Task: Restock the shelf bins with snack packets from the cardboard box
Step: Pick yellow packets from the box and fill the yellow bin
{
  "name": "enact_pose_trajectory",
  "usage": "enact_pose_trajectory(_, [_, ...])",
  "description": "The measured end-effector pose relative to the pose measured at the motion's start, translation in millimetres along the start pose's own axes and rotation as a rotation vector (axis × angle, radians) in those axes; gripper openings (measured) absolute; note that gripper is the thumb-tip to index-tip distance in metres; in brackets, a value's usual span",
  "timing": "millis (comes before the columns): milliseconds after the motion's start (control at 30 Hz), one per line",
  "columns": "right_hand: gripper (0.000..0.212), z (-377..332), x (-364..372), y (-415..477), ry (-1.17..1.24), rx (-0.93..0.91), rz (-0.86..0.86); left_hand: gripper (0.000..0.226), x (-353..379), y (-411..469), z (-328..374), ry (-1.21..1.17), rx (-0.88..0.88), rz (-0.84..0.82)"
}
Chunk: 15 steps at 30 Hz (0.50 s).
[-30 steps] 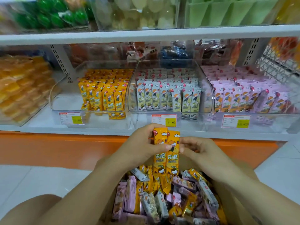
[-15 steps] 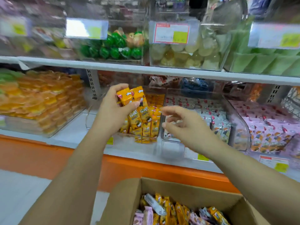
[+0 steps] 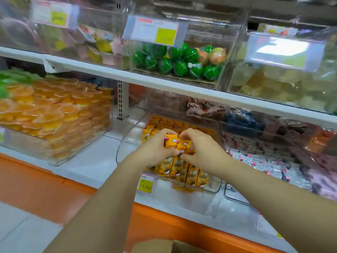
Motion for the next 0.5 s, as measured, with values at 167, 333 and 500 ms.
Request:
enact_pose_trajectory(167, [0.051,2.4,17.3,20.1,-0.025,0.024,-0.046,0.053,7.1,8.7,-14.8,0.053,-0.035,-0.086])
enact_pose_trajectory(333, [0.052,-5.6,20.9,25.5,0.007,-0.001,-0.049,0.052,-4.0,7.0,-27.6,0.028,-0.060,-0.123])
enact_pose_trajectory(500, [0.046,-3.8,28.8,33.5,-0.037,0.041,-0.091,0.040,-5.4,5.6,-32.8,0.134,-0.117,-0.108])
Point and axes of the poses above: each hand's wrist, its own y-axis towards the middle knuckle, its own x-axis out of the palm, z = x × y, the point moved 8 cm from there along y, towards the middle knuckle, and after that the axes turned 15 degrees about -z, right-handed, at the moved point
